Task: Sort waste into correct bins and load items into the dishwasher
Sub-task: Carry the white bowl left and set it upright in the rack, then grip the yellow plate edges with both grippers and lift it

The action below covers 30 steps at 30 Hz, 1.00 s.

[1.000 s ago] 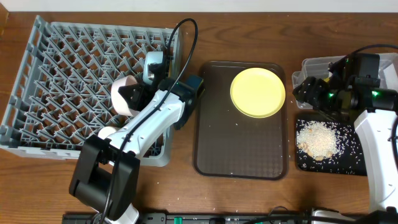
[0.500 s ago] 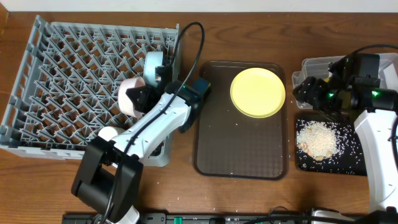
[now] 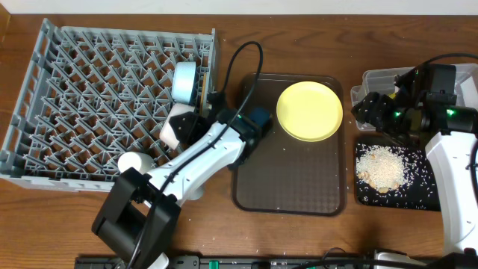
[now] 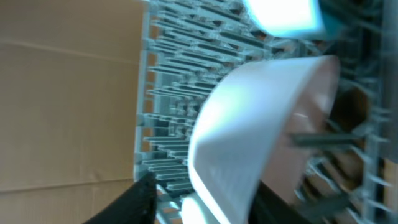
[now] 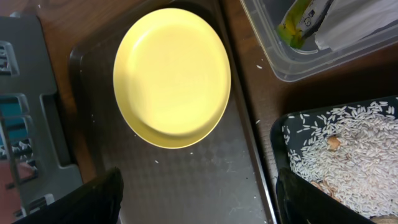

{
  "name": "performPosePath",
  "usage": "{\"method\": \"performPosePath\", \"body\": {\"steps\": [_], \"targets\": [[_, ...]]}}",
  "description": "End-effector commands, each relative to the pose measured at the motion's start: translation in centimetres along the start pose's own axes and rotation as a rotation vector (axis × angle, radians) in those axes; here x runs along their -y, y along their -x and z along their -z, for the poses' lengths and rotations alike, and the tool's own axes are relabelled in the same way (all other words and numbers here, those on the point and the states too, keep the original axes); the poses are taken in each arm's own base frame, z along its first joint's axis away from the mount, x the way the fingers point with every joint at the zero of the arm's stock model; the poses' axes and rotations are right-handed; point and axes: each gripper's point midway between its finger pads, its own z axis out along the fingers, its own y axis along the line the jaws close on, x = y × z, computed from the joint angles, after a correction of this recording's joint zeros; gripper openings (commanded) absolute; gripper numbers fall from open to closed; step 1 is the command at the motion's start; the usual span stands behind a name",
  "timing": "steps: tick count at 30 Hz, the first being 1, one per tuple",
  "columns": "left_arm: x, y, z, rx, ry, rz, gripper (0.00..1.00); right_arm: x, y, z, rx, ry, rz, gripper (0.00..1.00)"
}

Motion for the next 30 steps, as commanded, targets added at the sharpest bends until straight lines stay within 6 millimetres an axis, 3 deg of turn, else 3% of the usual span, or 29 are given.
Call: {"method": "performPosePath", "body": {"steps": [1, 7, 11, 14, 17, 22, 27, 30], "targets": [[3.1, -1.4, 0.8, -0.061, -0.135, -0.026, 0.5, -0.1, 0.4, 0.1, 0.013, 0.001, 0.001, 0.77], [4.9, -1.5, 3.3, -0.078, -0.302, 0.022, 0.5, -0.1, 0.4, 0.1, 0.013, 0.001, 0.0, 0.74], [4.4, 0.2, 5.9, -0.048, -0.465, 0.143, 0.51, -0.8, -0.1, -0.1, 0.002, 0.008, 0.12, 0.68], [2.6, 2.0, 8.2, 0.021, -0.576, 0.264, 0.59, -2.4, -1.2, -0.5, -0.026, 0.025, 0.22, 0.69], [-0.5, 4.1, 10.5, 0.111, -0.692, 0.417, 0.61, -3.8, -2.9, -1.2, -0.06, 0.014, 0.29, 0.72], [-4.7, 6.1, 13.0, 0.207, -0.909, 0.627, 0.61, -2.3, -5.4, -3.2, -0.119, -0.189, 0.125, 0.74], [-8.2, 6.4, 12.2, 0.223, -0.981, 0.759, 0.65, -0.7, -7.7, -7.1, -0.197, -0.277, 0.016, 0.75], [-8.8, 5.9, 11.1, 0.192, -1.001, 0.776, 0.68, 0.5, -8.0, -9.5, -0.216, -0.309, -0.064, 0.72]]}}
